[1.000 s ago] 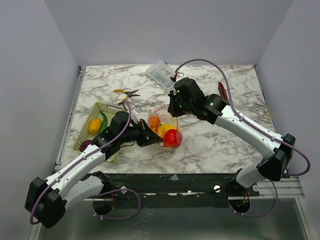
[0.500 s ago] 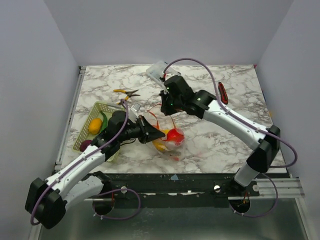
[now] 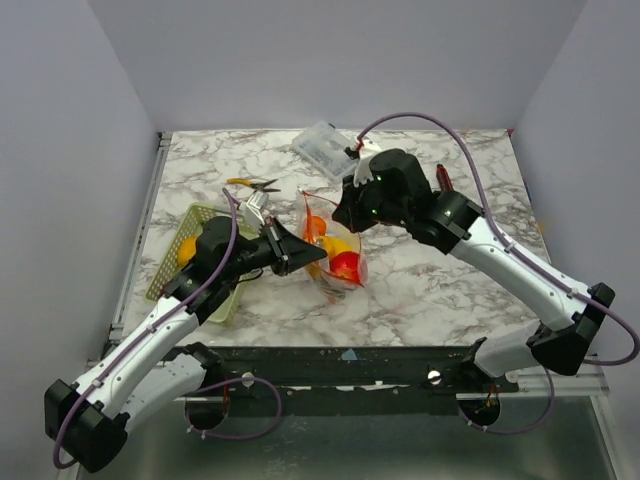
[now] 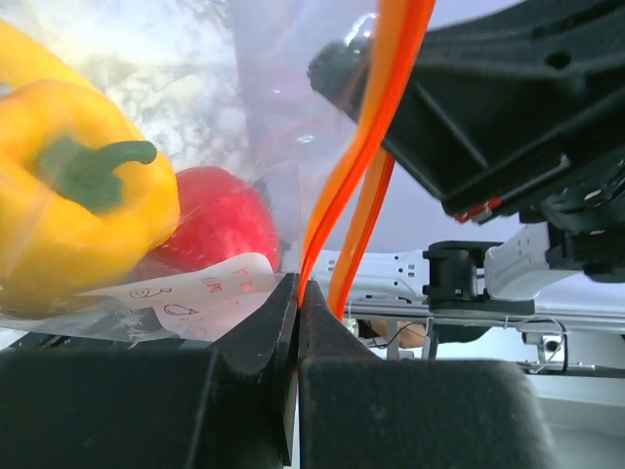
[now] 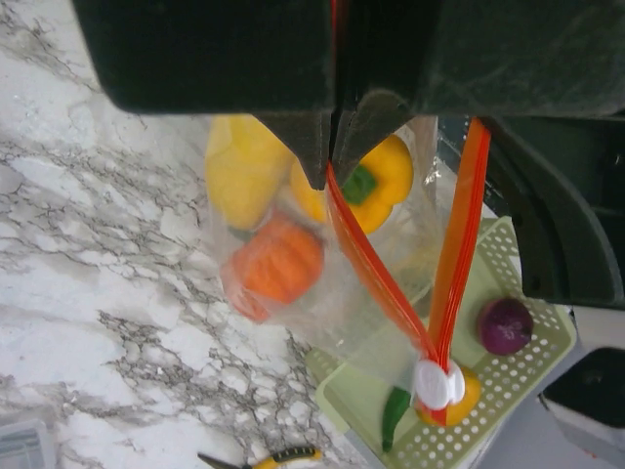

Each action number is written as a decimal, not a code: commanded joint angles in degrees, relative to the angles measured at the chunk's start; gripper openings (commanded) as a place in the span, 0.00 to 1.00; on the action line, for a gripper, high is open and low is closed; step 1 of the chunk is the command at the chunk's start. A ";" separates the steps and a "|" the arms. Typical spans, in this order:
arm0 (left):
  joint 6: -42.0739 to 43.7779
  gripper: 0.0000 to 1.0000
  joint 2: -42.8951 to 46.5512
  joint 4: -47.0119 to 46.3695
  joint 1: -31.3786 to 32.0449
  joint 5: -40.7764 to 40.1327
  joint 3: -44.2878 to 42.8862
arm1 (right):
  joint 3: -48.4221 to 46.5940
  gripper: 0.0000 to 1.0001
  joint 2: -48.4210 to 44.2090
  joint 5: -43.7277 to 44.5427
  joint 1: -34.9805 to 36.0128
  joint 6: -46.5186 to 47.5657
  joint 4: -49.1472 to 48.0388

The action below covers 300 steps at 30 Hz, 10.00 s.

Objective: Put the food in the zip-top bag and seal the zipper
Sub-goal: Adjust the zipper food storage bag at the center of the board, then zip the zipper food storage bag at the center of the board.

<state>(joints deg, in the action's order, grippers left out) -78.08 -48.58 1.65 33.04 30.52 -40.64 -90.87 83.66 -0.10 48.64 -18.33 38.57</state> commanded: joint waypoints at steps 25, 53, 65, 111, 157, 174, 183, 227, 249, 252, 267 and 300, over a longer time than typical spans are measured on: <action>-10.69 0.00 -5.87 -14.36 -1.48 1.47 9.52 | 11.46 0.00 -0.87 -9.86 -0.26 -2.85 -5.89; -6.66 0.00 -6.56 -7.06 -2.52 0.33 6.20 | 15.79 0.68 -5.13 -13.95 3.17 -2.19 -6.91; -6.18 0.00 -6.22 -2.32 -2.71 -0.82 3.85 | 11.80 0.75 -1.24 12.77 15.25 -0.32 -0.66; 82.61 0.83 -15.35 -9.24 -22.99 35.50 -2.47 | 37.43 0.00 -18.40 -31.43 -7.03 52.30 -28.27; 80.18 0.00 -25.02 -11.32 -20.73 41.46 -8.66 | 11.87 0.82 -2.02 9.65 6.99 20.15 -17.18; 80.54 0.00 -23.94 -10.79 -20.03 41.90 -8.84 | 13.60 0.43 -0.13 8.17 6.92 24.53 -21.13; 81.77 0.04 -22.59 -9.69 -19.84 42.44 -8.58 | 14.06 0.00 0.38 8.66 6.85 25.38 -22.86; 82.30 0.00 -23.02 -9.60 -19.33 41.16 -9.07 | 10.15 0.40 2.24 -20.54 -0.22 21.61 -23.79; 71.88 0.00 -23.74 -20.24 -24.61 39.74 -6.37 | 16.34 0.00 -2.53 -13.44 -0.39 23.76 -23.92; 71.69 0.00 -24.03 -19.71 -25.96 37.65 -6.50 | 17.94 0.00 -4.70 -12.22 -1.00 24.30 -22.92; 73.25 0.00 -25.49 -16.42 -30.77 33.74 -7.60 | 28.58 0.00 -19.85 -6.37 -1.69 22.41 -15.68; 73.46 0.00 -30.12 -8.37 -23.58 31.09 -12.19 | 37.09 0.57 -32.60 3.29 -1.71 2.25 -8.83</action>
<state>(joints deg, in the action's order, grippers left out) -5.58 -78.00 -10.33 5.37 64.58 -50.22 -50.83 50.70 -0.89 47.22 -10.41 27.09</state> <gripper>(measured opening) 0.007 0.532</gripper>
